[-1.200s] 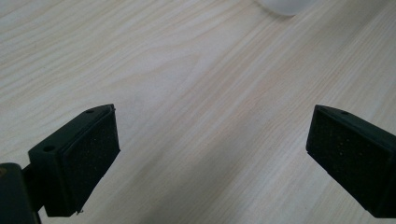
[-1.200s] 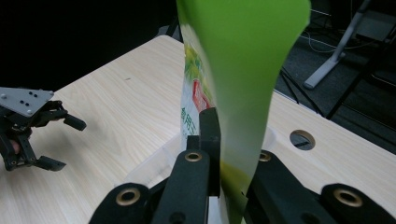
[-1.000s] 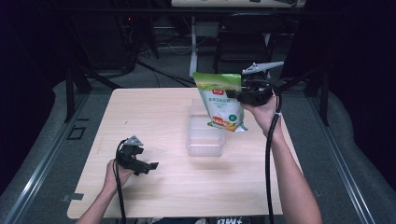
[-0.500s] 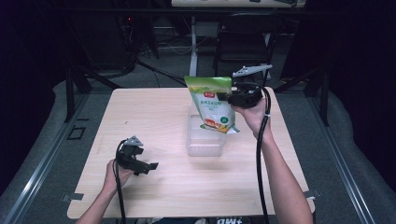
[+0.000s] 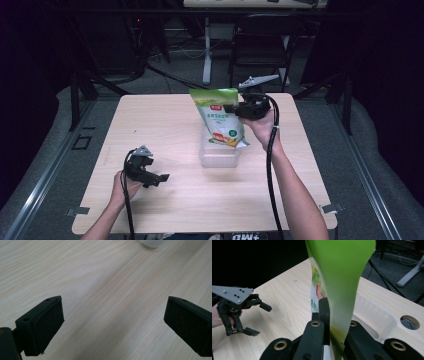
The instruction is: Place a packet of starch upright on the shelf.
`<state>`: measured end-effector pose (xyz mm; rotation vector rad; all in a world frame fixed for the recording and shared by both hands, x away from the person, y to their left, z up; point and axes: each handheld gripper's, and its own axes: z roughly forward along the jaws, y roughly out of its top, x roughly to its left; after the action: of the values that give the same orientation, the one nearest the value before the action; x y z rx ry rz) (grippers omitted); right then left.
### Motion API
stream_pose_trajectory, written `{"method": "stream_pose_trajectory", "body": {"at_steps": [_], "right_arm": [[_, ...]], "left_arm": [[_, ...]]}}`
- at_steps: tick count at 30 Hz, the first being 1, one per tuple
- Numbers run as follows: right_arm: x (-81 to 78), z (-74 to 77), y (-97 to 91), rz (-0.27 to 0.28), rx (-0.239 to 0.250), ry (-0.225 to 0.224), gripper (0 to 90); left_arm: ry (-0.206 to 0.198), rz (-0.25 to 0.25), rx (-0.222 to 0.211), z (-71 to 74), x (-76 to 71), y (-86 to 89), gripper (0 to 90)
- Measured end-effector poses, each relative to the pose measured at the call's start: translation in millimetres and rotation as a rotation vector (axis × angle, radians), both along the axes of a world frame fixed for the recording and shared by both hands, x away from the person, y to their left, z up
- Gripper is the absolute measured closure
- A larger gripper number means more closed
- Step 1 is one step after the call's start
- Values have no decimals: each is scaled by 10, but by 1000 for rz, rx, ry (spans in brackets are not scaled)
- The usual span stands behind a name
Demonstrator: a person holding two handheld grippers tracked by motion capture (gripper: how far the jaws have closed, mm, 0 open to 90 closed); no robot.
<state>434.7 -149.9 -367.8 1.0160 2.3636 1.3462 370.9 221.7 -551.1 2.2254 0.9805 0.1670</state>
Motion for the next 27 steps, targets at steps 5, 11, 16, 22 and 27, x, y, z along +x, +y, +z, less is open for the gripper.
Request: {"method": "stream_pose_trajectory", "body": {"at_steps": [5, 11, 16, 22, 27], "right_arm": [[13, -46, 66, 12, 8, 2, 900], [26, -127, 126, 21, -1, 18, 900], [44, -195, 158, 29, -4, 30, 900], [54, -249, 184, 32, -9, 37, 900], [70, -311, 200, 34, -2, 47, 900]], "left_arm": [[1, 2, -1, -1, 0, 0, 25], [-1, 1, -3, 3, -3, 0, 28], [-1, -1, -2, 4, -2, 0, 28], [0, -3, -2, 2, -1, 0, 28], [0, -2, -2, 1, -1, 2, 28]]}}
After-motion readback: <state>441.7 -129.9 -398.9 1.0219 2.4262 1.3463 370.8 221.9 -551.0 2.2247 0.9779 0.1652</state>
